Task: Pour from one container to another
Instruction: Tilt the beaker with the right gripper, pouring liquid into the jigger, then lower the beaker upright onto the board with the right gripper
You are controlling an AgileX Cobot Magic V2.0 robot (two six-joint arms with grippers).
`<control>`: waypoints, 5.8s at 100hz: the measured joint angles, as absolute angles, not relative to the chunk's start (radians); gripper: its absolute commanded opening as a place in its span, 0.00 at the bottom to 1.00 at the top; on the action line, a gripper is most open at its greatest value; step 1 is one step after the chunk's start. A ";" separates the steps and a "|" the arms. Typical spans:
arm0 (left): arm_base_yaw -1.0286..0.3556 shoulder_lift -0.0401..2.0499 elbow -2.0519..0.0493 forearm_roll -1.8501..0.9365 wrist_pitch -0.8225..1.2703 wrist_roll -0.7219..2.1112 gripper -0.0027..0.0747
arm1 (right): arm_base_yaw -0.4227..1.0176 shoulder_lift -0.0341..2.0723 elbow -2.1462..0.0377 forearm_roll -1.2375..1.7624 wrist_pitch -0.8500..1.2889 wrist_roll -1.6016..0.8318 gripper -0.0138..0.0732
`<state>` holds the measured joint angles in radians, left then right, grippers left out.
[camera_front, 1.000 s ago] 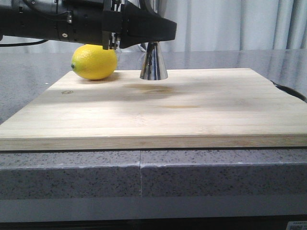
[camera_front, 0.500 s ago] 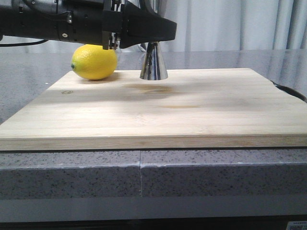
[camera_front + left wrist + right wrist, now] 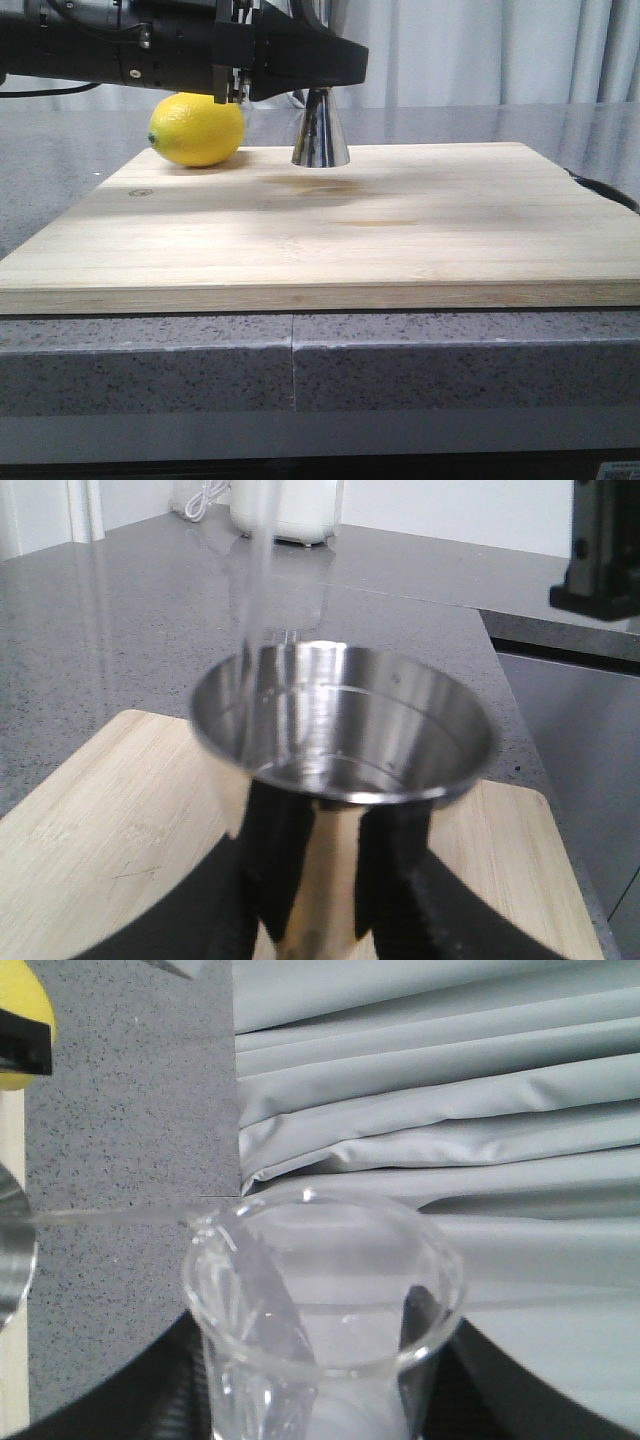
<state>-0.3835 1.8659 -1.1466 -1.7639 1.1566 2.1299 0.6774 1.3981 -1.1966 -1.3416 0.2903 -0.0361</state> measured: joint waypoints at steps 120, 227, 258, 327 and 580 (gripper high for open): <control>-0.383 1.866 -1.147 -1.764 1.157 2.130 0.30 | 0.677 1.398 -1.197 -1.441 0.274 -0.036 0.48; -0.383 1.866 -1.147 -1.764 1.157 2.130 0.30 | 0.677 1.398 -1.197 -1.437 0.272 -0.036 0.48; -0.383 1.866 -1.147 -1.764 1.157 2.130 0.30 | 0.633 1.398 -1.197 -1.162 0.337 0.115 0.48; -0.383 1.866 -1.147 -1.764 1.157 2.130 0.30 | 0.256 1.310 -0.922 -1.129 0.037 0.900 0.48; -0.383 1.866 -1.147 -1.764 1.157 2.130 0.30 | -0.056 1.409 -0.846 -1.513 -0.536 1.305 0.86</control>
